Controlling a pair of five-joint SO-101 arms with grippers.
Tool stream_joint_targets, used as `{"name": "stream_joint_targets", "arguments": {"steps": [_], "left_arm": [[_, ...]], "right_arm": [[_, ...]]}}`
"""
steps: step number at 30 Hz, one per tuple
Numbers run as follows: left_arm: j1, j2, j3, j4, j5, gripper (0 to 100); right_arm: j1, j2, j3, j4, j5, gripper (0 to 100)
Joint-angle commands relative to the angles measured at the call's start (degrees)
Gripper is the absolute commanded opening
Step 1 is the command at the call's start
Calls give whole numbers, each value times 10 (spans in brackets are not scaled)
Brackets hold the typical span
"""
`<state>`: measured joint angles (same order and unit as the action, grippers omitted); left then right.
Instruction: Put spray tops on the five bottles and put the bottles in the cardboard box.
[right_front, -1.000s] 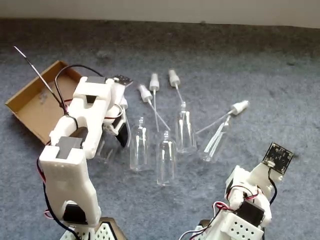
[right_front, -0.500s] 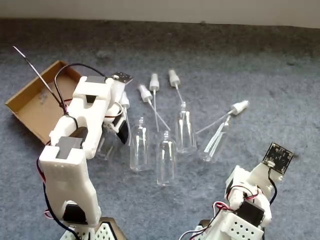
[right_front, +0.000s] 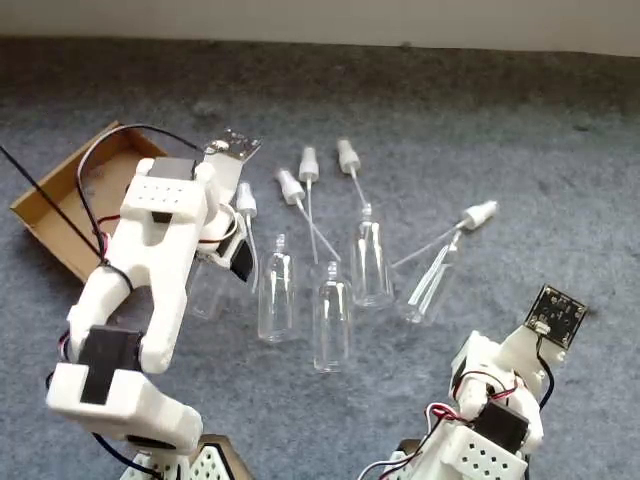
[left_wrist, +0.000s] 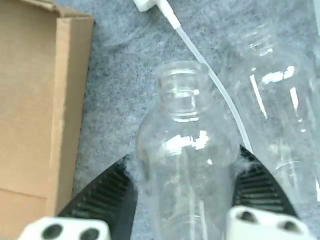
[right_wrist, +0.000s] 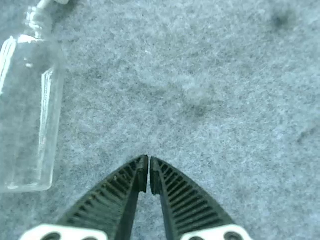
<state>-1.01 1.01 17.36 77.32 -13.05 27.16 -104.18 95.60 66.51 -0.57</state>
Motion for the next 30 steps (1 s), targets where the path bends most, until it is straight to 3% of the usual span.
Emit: {"name": "stream_joint_targets", "arguments": {"steps": [1,6,12,30], "left_arm": [[16,-51,28,-4,4,207],[13,-29,56,-6,-41,207],[12,-34,54,-38,-42,207],[17,-291,118,-50,-42,204]], "right_arm": [[5,-4,75,-9,-2,9],[6,-3,75,-9,-2,9],[5,-3,75,-9,-2,9],[5,-3,75,-9,-2,9]]}}
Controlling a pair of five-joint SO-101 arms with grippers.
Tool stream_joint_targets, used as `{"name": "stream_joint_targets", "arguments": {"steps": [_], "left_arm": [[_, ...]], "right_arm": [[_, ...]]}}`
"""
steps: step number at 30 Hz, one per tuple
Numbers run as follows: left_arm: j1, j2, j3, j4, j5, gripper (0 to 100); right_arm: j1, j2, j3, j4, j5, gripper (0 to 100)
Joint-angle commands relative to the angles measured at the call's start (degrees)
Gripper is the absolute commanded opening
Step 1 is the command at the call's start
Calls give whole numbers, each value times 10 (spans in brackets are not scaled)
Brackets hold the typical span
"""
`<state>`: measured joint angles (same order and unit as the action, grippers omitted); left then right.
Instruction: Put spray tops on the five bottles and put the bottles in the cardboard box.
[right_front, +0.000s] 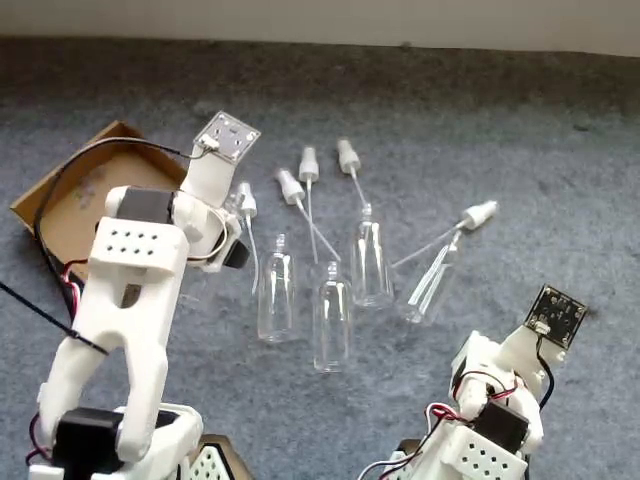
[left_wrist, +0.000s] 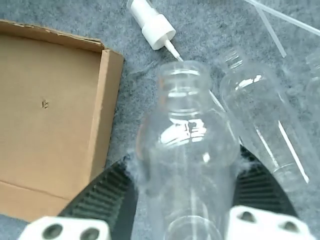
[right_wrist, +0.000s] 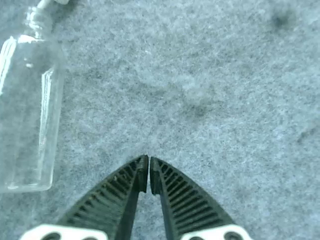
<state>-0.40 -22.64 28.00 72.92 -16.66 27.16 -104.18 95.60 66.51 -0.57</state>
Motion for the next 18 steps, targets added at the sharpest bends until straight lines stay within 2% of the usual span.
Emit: {"name": "stream_joint_targets", "arguments": {"steps": [1,14,18], "left_arm": [[11,-69,23,-6,-6,204],[13,-343,177,-9,-6,204],[29,-438,253,-81,-5,204]], "right_arm": [[5,-3,75,-9,-2,9],[5,-3,75,-9,-2,9],[6,-3,75,-9,-2,9]]}}
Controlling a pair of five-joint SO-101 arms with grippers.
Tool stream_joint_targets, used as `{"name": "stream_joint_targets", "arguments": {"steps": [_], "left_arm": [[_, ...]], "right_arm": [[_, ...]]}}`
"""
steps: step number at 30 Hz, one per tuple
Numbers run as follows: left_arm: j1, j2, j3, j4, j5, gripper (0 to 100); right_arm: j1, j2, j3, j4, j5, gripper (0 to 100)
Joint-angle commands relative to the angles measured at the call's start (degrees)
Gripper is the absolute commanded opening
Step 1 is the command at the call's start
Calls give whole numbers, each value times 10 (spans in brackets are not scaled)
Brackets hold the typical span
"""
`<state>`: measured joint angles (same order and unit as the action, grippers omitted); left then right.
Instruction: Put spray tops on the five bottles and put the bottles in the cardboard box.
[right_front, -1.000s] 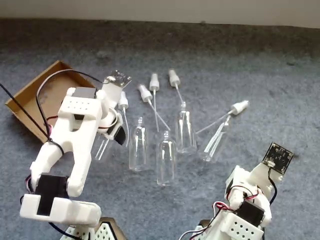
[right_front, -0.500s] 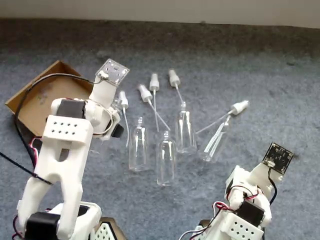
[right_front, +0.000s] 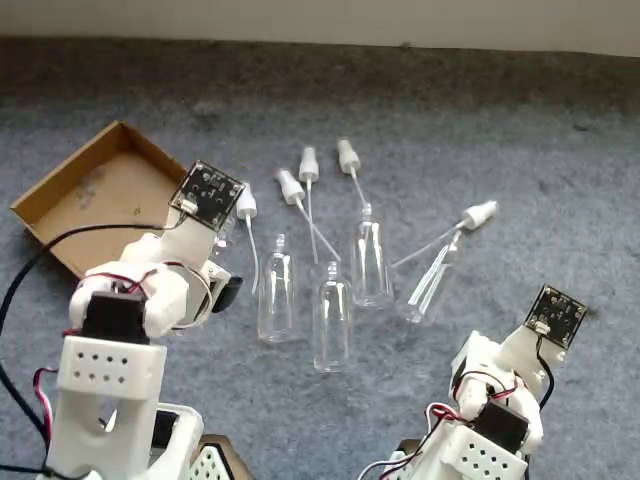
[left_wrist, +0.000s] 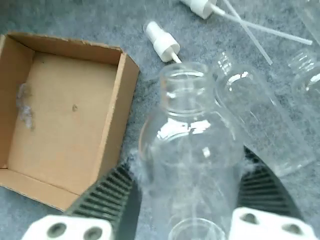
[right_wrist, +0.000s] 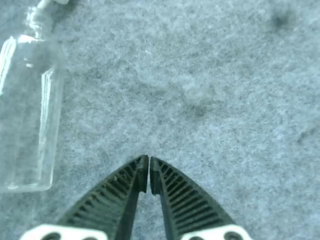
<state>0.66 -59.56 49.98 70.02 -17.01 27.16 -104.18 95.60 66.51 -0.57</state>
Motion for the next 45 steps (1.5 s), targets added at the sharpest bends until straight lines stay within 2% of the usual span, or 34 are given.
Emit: {"name": "stream_joint_targets", "arguments": {"steps": [1,5,7,13,20,23,29,38,45], "left_arm": [[23,-95,56,-80,-2,204],[48,-187,155,-185,0,204],[51,-224,183,-208,5,204],[53,-309,218,-214,142,204],[53,-425,288,-215,144,204],[50,-461,326,-249,144,204],[53,-450,378,-353,146,204],[53,-450,422,-370,146,204],[53,-449,472,-454,147,204]], "right_arm": [[6,-3,75,-9,-2,9],[7,-3,75,-9,-2,9],[7,-3,75,-9,-2,9],[7,-3,75,-9,-2,9],[4,-4,75,-9,-2,9],[4,-4,75,-9,-2,9],[7,-4,75,-9,-2,9],[3,-4,75,-9,-2,9],[3,-5,75,-29,-2,9]]}}
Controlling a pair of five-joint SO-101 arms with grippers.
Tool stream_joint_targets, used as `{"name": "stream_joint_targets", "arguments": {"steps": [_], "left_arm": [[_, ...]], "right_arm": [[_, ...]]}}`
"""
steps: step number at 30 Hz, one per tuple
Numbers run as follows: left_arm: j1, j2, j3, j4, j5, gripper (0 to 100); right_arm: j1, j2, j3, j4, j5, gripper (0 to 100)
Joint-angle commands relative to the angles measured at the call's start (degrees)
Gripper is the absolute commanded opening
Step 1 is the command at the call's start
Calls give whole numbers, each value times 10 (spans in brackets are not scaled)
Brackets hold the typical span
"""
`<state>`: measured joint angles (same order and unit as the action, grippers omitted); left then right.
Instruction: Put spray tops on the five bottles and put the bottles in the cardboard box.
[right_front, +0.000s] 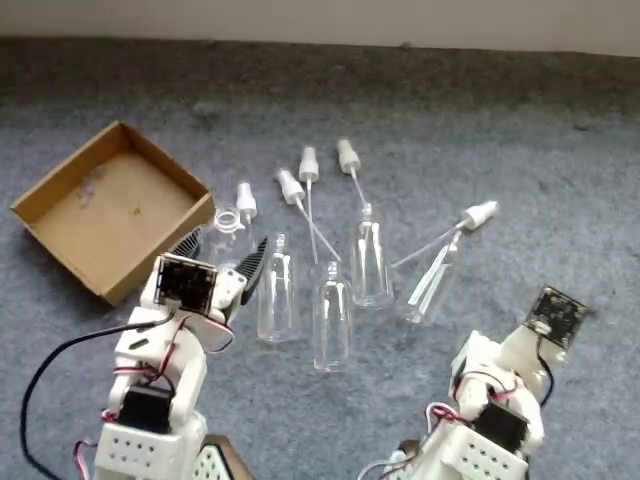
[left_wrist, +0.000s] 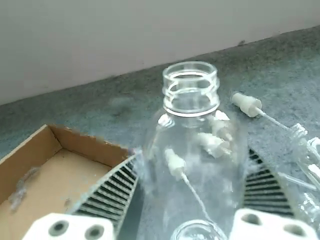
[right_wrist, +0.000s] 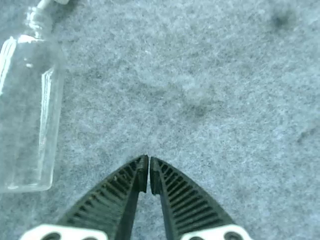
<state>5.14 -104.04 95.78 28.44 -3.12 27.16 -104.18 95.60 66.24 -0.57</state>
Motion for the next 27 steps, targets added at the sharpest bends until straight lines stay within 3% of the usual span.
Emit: {"name": "stream_joint_targets", "arguments": {"steps": [1,5,11,19,27], "left_arm": [[8,-4,14,-41,8,204],[8,-4,14,-40,8,204],[8,-3,14,-23,7,204],[8,-3,14,-12,7,204],[8,-3,14,-9,7,204]], "right_arm": [[7,-5,74,-36,-2,9],[7,-5,73,-46,5,9],[3,-5,73,-48,130,9],[4,-5,71,-48,235,10],[8,-5,22,-44,243,10]]}}
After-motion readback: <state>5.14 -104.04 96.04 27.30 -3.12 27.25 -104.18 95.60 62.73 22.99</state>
